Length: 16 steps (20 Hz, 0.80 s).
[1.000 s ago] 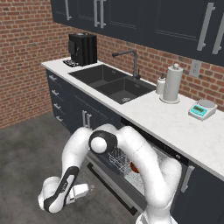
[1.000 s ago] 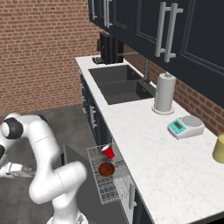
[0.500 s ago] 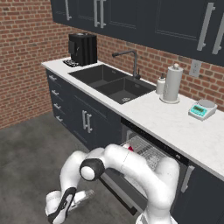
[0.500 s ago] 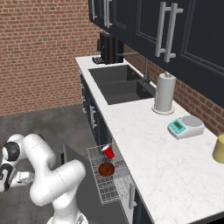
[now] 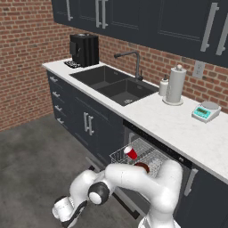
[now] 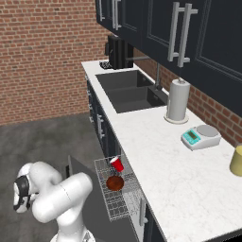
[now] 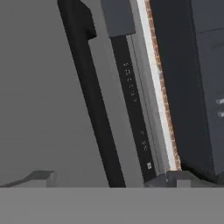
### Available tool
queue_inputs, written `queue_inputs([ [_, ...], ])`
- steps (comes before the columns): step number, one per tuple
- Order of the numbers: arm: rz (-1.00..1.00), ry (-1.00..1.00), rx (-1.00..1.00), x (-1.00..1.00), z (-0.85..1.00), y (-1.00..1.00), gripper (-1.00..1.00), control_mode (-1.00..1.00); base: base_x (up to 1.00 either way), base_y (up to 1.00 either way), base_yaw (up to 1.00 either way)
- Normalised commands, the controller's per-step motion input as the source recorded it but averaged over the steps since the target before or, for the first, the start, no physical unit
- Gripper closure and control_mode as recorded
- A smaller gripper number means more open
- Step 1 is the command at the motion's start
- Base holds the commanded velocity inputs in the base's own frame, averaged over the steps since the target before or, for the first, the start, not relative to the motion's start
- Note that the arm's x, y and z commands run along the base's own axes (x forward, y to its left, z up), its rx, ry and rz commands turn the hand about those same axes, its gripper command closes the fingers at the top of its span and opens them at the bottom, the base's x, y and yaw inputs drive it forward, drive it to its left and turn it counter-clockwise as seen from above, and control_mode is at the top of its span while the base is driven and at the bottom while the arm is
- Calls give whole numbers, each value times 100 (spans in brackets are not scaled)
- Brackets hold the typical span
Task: Pick up the cup and bowl from the counter, place them in the dishwasher, and close the dishwasher door.
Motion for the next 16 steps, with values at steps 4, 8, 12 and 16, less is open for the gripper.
queue_inputs([
  [4,11,34,0,63,-100,0,-100,-100,0,0,0],
  [8,12,32,0,44,-100,0,-100,-100,0,0,0],
  [12,11,27,0,21,-100,0,-100,-100,0,0,0],
  [16,7,20,0,15,-94,0,-100,-100,0,0,0],
])
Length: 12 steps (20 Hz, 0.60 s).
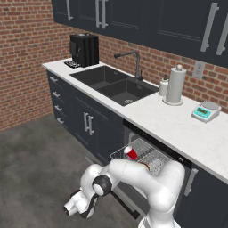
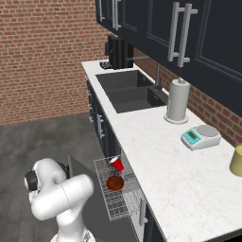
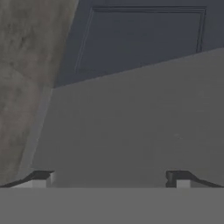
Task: Pick up the cup and bowl from the counter, place them in the dishwasher, and close the dishwasher door.
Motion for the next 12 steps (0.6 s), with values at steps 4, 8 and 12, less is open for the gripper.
queue_inputs([
  [4,1,5,-4,37,-70,-5,-100,-100,0,0,0],
  [8,-1,0,-16,61,-52,-23,-100,-100,0,0,0],
  [12,-10,-3,-28,73,-32,-35,-100,-100,0,0,0],
])
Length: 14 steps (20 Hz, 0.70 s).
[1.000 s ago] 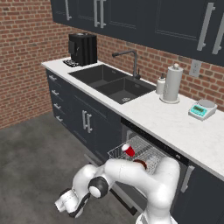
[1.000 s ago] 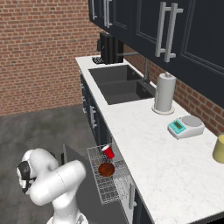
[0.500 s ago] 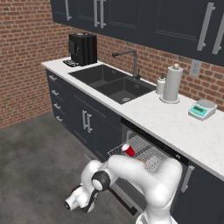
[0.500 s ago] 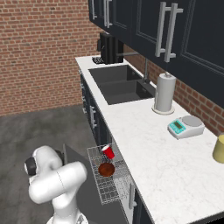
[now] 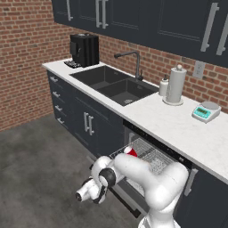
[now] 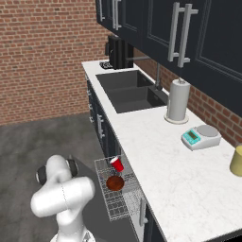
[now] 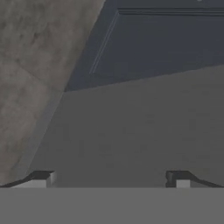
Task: Pick up the cup and bowl from the counter, place them in the dishwasher, and close the dishwasher door.
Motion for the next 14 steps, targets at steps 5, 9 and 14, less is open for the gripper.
queue_inputs([
  [5,-23,-11,-39,64,-18,-51,-100,-100,0,0,0],
  [9,-35,-14,-47,54,-4,-58,-100,-100,0,0,0],
  [14,-40,-14,-48,51,-1,-66,-100,-100,0,0,0],
])
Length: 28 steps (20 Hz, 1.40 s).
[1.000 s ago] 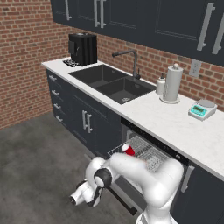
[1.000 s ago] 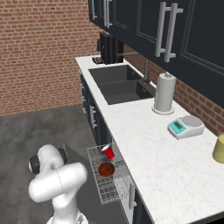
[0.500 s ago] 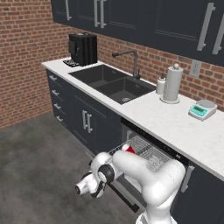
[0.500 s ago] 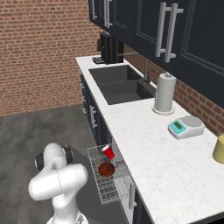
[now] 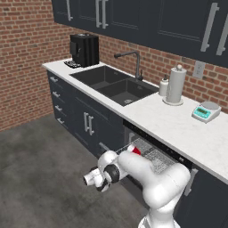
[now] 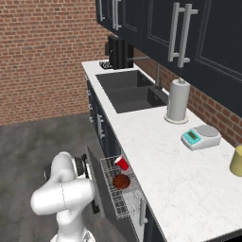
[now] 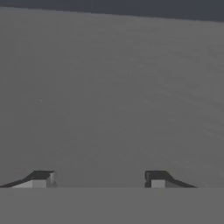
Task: Pick up the cup and bowl from the counter, place them in the dishwasher, and close the dishwasher door.
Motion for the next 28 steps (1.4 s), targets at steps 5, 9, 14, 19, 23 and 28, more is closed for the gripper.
queue_inputs([
  [5,-37,-13,-46,60,-8,-71,-100,-100,0,0,0],
  [9,-33,-9,-43,63,-37,-69,-100,-100,0,0,0],
  [14,-29,-3,-39,55,-66,-64,-100,-100,0,0,0],
  [19,-25,-1,-36,47,-80,-61,-100,-100,0,0,0],
  [23,-24,0,-34,30,-76,-46,-100,-100,0,0,0],
  [28,-18,0,-26,8,-47,-23,-100,-100,0,0,0],
])
